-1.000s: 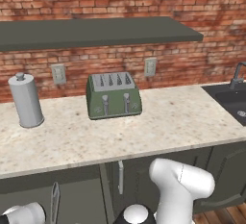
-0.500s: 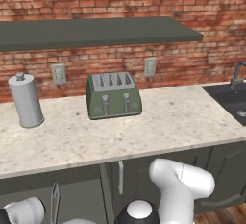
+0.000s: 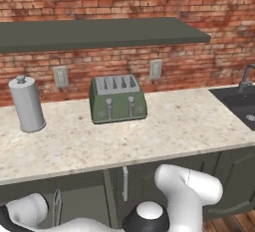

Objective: Take the tongs from the drawer on the left and place them on the dining counter next to the tray containing the hot dog.

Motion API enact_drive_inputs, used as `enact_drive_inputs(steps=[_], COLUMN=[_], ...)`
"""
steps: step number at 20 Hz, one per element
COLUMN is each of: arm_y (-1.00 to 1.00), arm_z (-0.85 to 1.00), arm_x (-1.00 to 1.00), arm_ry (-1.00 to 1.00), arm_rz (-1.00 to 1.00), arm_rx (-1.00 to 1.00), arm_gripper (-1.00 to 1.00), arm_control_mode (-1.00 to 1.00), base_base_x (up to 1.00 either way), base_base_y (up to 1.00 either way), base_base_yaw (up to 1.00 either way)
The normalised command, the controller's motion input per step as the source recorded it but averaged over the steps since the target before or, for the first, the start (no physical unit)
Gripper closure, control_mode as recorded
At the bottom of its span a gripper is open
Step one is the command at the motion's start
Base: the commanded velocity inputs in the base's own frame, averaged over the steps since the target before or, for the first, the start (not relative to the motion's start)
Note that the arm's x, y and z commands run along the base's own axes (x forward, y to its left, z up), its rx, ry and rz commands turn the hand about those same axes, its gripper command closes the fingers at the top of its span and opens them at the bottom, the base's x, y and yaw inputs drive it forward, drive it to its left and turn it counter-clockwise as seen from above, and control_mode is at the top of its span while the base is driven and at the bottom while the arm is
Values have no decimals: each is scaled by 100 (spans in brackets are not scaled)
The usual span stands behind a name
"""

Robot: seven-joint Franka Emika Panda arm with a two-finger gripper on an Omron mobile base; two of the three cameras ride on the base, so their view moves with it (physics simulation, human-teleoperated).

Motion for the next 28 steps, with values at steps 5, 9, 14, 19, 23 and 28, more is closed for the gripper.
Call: enact_drive_inputs(steps=[5, 9, 14, 19, 23, 28], arm_y=[-17, -4, 0, 0, 0, 0], arm_z=[20, 15, 2, 0, 0, 6], arm_x=[20, 22, 22, 25, 13, 6], arm_ry=[-13, -21, -27, -24, -30, -28], arm_rz=[0, 0, 4, 9, 7, 2], arm_rx=[-9, -7, -2, 0, 0, 3], arm_gripper=[-100, -100, -100, -100, -100, -100], arm_control_mode=[-100, -100, -100, -100, -100, -100], base_base_x=[0, 0, 0, 0, 0, 0], base_base_y=[0, 0, 0, 0, 0, 0], base_base_yaw=[0, 0, 0, 0, 0, 0])
